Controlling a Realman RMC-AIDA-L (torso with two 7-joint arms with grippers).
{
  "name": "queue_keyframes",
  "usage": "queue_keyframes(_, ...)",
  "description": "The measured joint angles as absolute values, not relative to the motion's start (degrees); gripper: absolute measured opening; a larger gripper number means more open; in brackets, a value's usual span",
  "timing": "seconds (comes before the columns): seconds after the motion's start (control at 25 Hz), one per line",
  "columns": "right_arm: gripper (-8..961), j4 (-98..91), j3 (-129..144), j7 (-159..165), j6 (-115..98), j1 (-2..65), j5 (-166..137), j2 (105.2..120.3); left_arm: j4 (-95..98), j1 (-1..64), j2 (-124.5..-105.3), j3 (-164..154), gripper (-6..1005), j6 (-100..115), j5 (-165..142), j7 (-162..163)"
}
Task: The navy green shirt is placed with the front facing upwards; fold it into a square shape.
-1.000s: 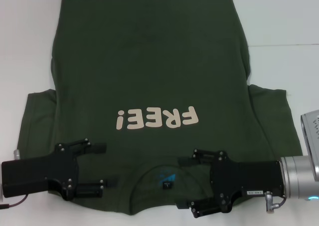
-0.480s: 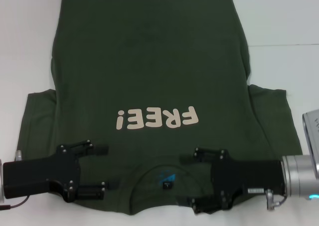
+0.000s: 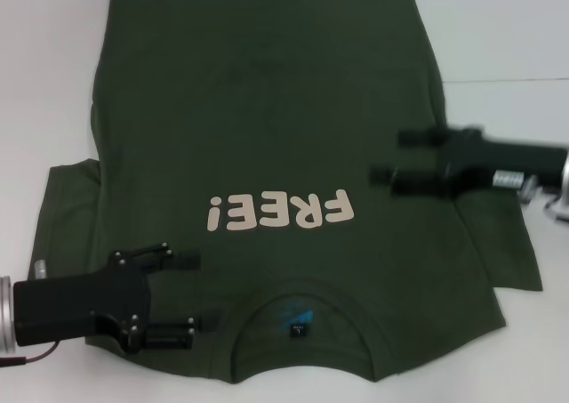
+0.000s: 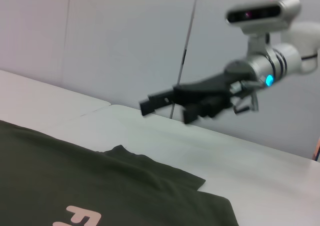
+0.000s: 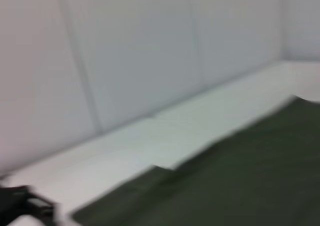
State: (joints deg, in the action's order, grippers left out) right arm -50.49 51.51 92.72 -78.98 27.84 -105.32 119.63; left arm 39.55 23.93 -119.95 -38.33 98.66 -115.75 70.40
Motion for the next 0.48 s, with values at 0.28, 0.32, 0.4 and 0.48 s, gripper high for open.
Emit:
queue_keyframes(0.28,941,-67.1,51.3,117.3,-76.1,29.7,-125.9,119.55,39.6,24.3,-120.13,-38.3,888,98.5,-115.7,70.6)
queue_keyframes(0.32,941,-68.5,51.2,119.8,-76.7,30.3,-129.2,119.49,39.5,24.3,-120.16,-38.3,888,98.4,-115.7,70.6)
queue_keyframes(0.4,941,-70.4,50.7,123.3,-78.9,31.5,-134.8,119.41,39.4,24.4,-120.2,-38.3,888,98.3,-115.7,70.6)
queue_keyframes(0.48,940,-71.6,49.1,125.5,-82.9,33.2,-139.6,119.22,39.4,24.4,-120.22,-38.3,888,98.2,-115.7,70.6)
